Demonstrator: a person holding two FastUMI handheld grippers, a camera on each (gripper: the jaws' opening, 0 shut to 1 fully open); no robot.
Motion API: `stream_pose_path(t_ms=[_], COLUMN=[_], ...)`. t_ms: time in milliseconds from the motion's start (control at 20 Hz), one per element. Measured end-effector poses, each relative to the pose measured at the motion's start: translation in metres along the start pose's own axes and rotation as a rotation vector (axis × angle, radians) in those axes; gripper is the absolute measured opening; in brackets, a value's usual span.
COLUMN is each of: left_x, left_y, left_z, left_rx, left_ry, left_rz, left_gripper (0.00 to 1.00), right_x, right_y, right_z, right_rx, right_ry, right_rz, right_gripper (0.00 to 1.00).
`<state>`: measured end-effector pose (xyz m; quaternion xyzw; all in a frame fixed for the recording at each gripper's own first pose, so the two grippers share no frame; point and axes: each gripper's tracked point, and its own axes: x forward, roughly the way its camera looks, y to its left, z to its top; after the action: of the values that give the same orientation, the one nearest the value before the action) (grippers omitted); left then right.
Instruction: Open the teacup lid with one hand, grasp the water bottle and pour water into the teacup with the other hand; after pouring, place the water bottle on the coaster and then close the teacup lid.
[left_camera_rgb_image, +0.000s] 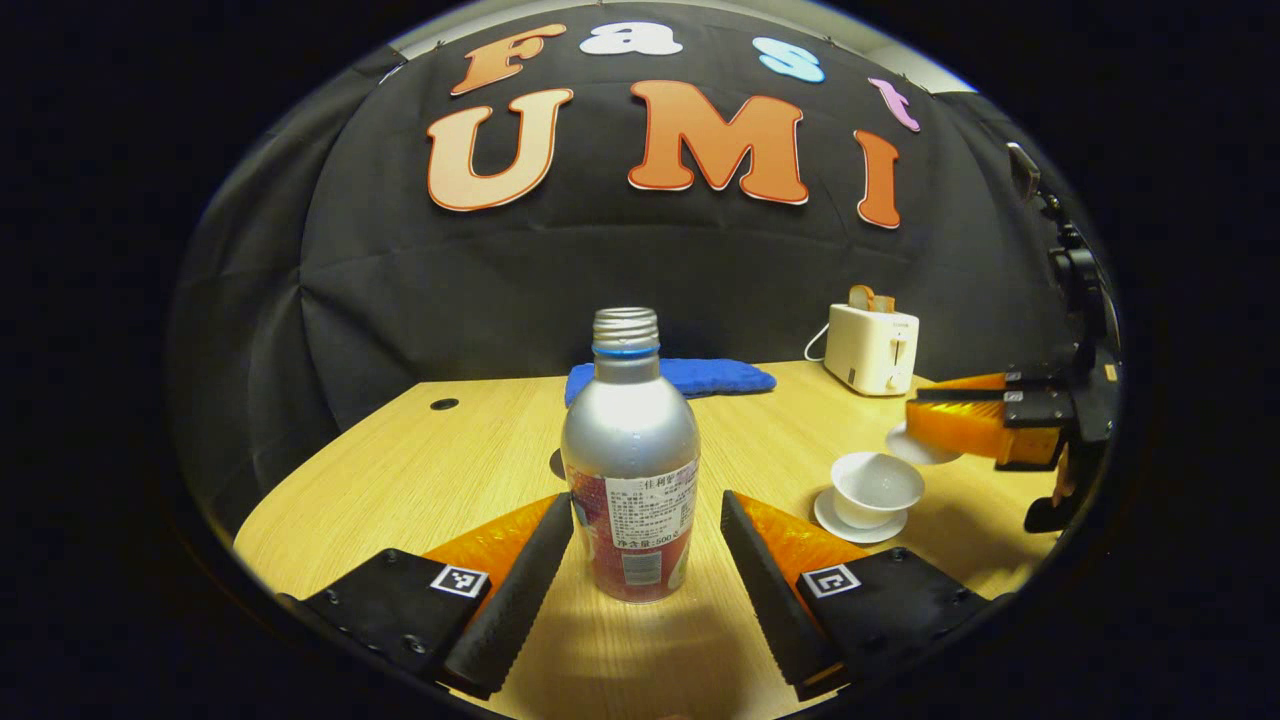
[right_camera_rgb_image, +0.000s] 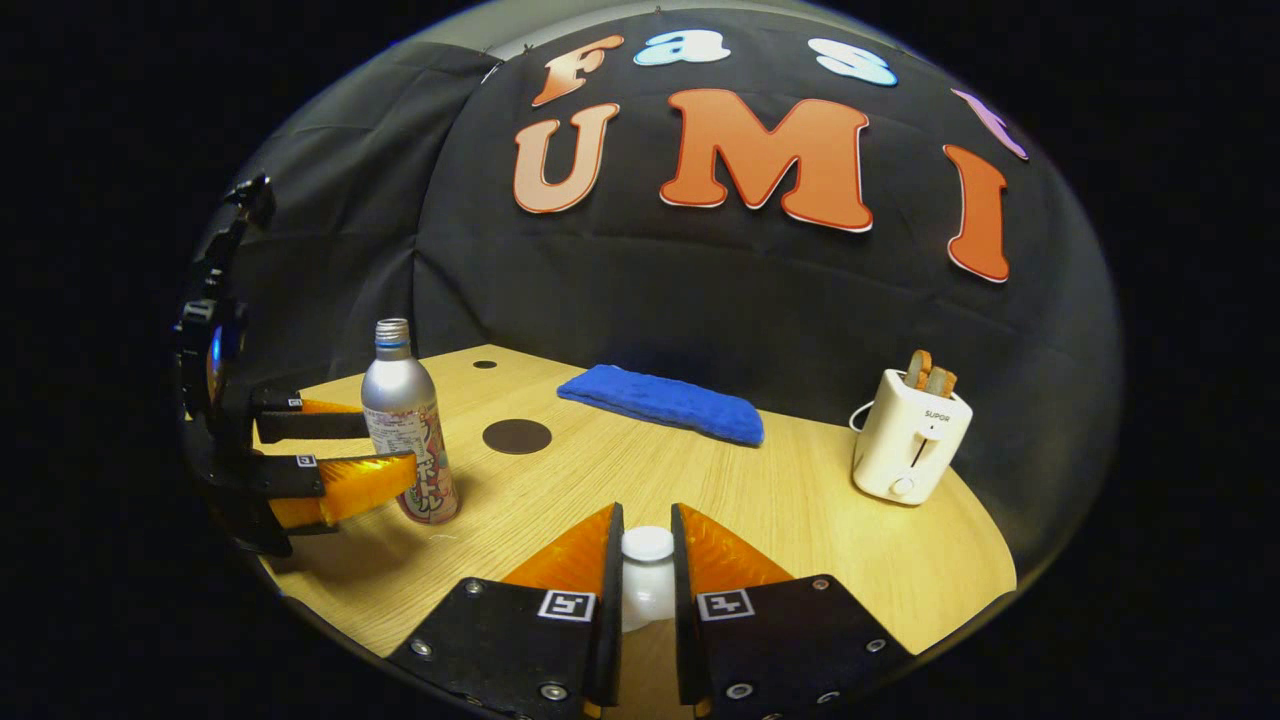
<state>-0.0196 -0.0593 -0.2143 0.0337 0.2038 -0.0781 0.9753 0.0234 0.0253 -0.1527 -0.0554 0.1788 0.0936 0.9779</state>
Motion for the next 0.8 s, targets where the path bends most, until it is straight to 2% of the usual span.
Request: stream_pose_path(t_ms=[300, 350, 400, 550, 650, 750, 800], left_x=[0.021, 0.017, 0.018, 0.020, 0.025, 0.026, 0.027], left_y=[0.008, 0.005, 0.007, 0.015, 0.023, 0.030, 0.032], left_z=[-0.019, -0.015, -0.017, -0.010, -0.003, 0.004, 0.009], left_rx=[-0.020, -0.016, -0.003, 0.062, 0.116, 0.185, 0.226], left_ry=[0.060, 0.050, 0.051, 0.061, 0.060, 0.055, 0.048], left_rz=[0.026, 0.025, 0.038, 0.063, 0.086, 0.119, 0.134], left_gripper=[0.98, 0.88, 0.88, 0.82, 0.85, 0.82, 0.86], right_x=[-0.015, -0.017, -0.021, -0.028, -0.031, -0.035, -0.037], right_y=[-0.033, -0.038, -0.044, -0.060, -0.068, -0.077, -0.081], right_z=[0.007, 0.007, 0.006, 0.004, 0.008, 0.010, 0.009], right_rx=[0.008, 0.013, 0.016, 0.023, 0.028, 0.026, 0.025], right_ry=[-0.027, -0.028, -0.029, -0.035, -0.044, -0.052, -0.056], right_rz=[-0.062, -0.072, -0.083, -0.113, -0.128, -0.149, -0.158], right_gripper=[0.23, 0.23, 0.23, 0.23, 0.23, 0.22, 0.23])
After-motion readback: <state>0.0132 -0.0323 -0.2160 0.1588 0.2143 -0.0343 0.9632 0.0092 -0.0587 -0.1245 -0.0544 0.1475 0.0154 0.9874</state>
